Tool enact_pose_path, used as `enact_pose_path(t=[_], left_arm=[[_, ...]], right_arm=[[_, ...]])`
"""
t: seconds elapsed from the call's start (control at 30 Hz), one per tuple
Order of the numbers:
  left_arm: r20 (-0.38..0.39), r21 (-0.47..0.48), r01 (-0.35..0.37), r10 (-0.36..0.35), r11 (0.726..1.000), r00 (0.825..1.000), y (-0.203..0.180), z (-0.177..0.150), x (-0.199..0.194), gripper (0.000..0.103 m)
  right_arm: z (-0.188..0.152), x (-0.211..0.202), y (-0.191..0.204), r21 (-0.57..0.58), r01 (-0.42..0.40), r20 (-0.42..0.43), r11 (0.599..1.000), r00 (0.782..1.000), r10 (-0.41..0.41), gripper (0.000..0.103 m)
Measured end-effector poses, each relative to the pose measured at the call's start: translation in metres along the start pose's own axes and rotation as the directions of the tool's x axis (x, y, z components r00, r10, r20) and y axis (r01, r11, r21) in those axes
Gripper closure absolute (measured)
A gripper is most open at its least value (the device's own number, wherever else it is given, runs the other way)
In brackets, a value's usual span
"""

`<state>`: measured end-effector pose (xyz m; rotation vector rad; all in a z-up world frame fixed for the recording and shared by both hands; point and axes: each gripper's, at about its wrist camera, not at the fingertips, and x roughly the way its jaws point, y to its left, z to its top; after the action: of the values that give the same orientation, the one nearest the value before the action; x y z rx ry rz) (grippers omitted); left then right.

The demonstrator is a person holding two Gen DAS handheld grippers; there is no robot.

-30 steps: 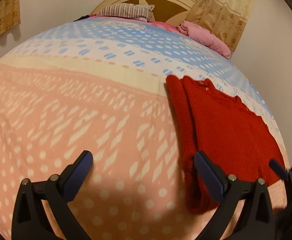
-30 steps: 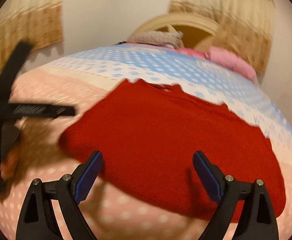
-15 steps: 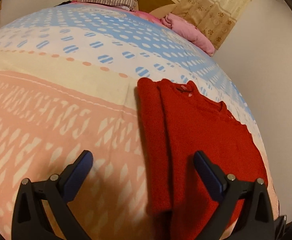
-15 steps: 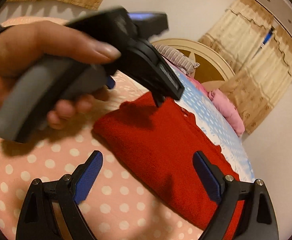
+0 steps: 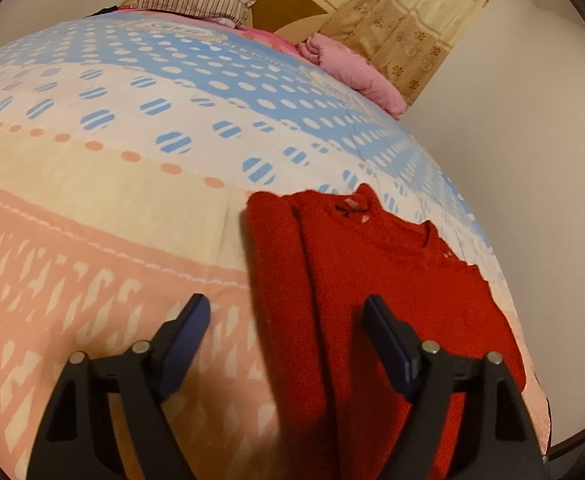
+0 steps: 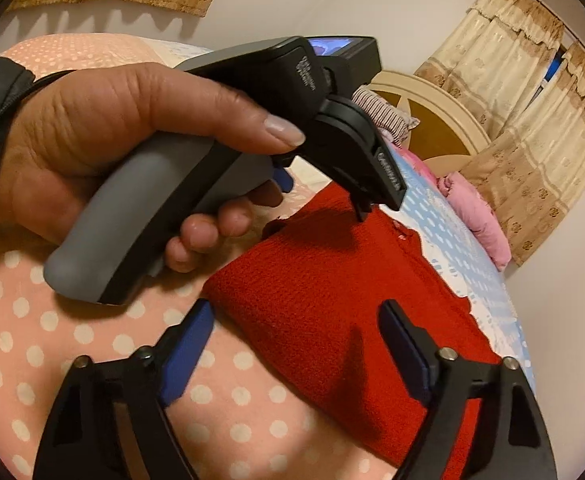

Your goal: Fold small clothes

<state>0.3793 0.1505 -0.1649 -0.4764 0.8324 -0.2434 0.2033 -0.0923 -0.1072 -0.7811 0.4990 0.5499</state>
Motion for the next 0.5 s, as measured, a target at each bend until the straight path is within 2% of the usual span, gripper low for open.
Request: enact_pose_path(t=[0.07, 0.17, 0.2, 0.23, 0.3, 0.5], left_arm=[[-0.001, 0.001, 0.014, -0.014, 1.0, 1.0, 0.0, 0.002, 0.001, 0.029], [0.002, -0.015, 0.024, -0.024, 1.0, 1.0, 0.002, 0.004, 0.003, 0.039], [0.005, -0.02, 0.028, -0.028, 0.999, 1.0, 0.004, 0.004, 0.004, 0.045], [0.001, -0.025, 0.038, -0.038, 0.999, 0.999, 0.004, 0.005, 0.005, 0.06], [-0.033, -0.036, 0.062, -0.064, 0.997, 0.997, 0.005, 0.004, 0.011, 0.078], [-0.016, 0.006, 0.052, -0.052, 0.999, 0.999, -0.003, 0.002, 0.008, 0.088]], right_arm=[[0.0, 0.0, 0.002, -0.006, -0.008, 0.002, 1.0, 1.0, 0.008, 0.032], [0.0, -0.001, 0.007, -0.023, -0.024, 0.002, 0.999, 1.0, 0.024, 0.044], [0.0, 0.0, 0.008, -0.026, -0.029, 0.001, 0.999, 1.0, 0.03, 0.049], [0.0, 0.0, 0.009, -0.026, -0.034, -0.002, 0.999, 0.999, 0.034, 0.051], [0.0, 0.001, 0.008, -0.019, -0.048, -0.009, 0.999, 0.999, 0.048, 0.06], [0.0, 0.004, 0.007, -0.023, -0.066, -0.017, 0.998, 0.998, 0.065, 0.078]])
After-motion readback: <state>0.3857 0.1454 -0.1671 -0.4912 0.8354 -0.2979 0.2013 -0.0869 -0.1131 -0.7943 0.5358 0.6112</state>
